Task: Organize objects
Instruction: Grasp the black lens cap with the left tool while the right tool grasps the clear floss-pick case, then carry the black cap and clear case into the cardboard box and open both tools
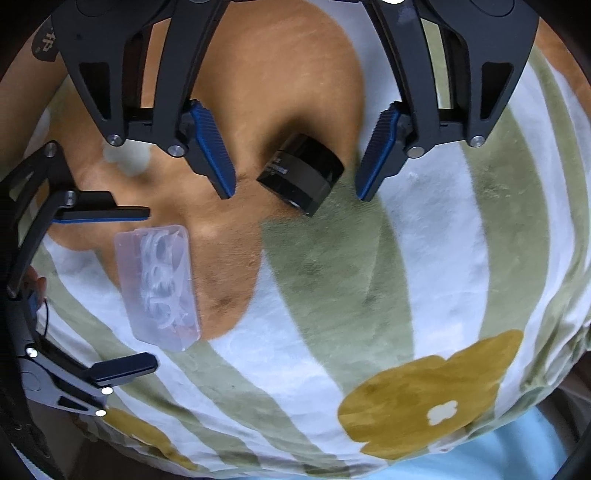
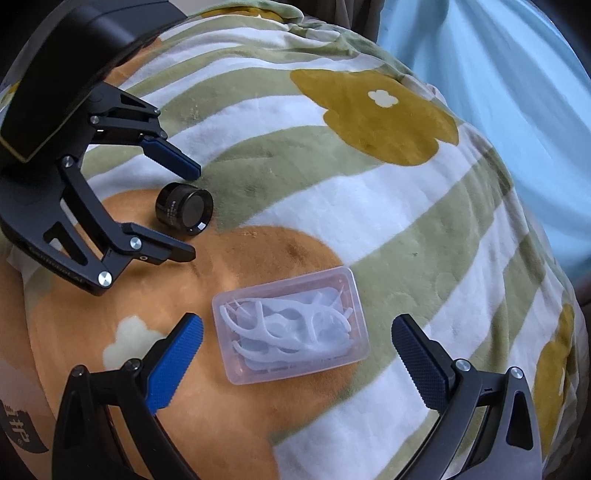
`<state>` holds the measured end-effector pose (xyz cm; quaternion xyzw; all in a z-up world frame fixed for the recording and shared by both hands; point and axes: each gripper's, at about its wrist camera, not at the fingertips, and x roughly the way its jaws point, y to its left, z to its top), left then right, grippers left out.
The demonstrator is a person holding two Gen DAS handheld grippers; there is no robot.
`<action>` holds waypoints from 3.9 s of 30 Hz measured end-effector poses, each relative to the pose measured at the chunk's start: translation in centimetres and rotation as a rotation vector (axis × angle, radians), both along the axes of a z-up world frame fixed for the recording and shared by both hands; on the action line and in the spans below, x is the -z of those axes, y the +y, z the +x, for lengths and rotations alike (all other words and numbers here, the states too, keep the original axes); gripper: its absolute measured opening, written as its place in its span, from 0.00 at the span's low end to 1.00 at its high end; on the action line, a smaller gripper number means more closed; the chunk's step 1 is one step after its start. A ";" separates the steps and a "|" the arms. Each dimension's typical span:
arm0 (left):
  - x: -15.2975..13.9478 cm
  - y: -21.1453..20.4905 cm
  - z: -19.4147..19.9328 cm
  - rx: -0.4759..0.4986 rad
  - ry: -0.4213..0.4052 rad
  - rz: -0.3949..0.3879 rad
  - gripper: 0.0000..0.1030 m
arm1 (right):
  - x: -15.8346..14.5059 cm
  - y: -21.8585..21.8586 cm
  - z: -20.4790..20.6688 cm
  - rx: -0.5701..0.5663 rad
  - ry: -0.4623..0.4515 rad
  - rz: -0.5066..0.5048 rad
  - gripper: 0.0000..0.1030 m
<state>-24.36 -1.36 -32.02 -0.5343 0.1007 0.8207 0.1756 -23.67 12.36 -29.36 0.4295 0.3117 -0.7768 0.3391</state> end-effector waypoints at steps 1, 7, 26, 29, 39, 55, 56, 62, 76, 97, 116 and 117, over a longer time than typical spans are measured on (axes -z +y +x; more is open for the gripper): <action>0.0 0.1 0.0 0.005 -0.004 0.006 0.57 | 0.1 0.0 0.0 -0.001 -0.003 -0.002 0.97; 0.0 0.1 0.0 0.007 -0.007 0.005 0.48 | 0.7 -0.5 -0.4 -0.018 -0.037 -0.003 0.84; -0.5 -0.6 -0.2 -0.025 -0.037 0.059 0.41 | -0.2 -0.1 -0.2 0.004 -0.046 -0.043 0.79; -1.3 -0.4 0.1 -0.017 -0.025 0.066 0.41 | -0.9 0.2 0.1 0.016 -0.042 -0.047 0.79; -6.4 -0.1 1.4 -0.001 0.038 0.069 0.41 | -4.6 1.0 1.9 0.054 -0.026 -0.073 0.79; -15.7 0.7 9.4 0.021 0.119 0.090 0.41 | -13.7 2.0 9.5 0.111 -0.022 -0.149 0.79; -16.2 0.7 10.3 0.018 0.117 0.093 0.41 | -14.0 2.0 10.2 0.112 -0.021 -0.150 0.79; -17.8 0.8 15.8 0.024 0.115 0.097 0.41 | -15.7 2.5 14.9 0.127 -0.032 -0.164 0.79; -15.4 2.3 26.8 0.049 0.017 0.114 0.41 | -15.5 3.0 25.0 0.184 -0.089 -0.176 0.79; -8.6 3.8 32.2 0.090 -0.083 0.061 0.41 | -8.4 3.9 28.7 0.228 -0.217 -0.159 0.79; -8.5 3.5 31.5 0.101 -0.076 0.053 1.00 | -7.7 5.7 28.1 0.304 -0.283 -0.167 1.00; -8.4 3.5 31.4 0.103 -0.079 0.059 1.00 | -7.7 5.8 28.0 0.310 -0.286 -0.169 1.00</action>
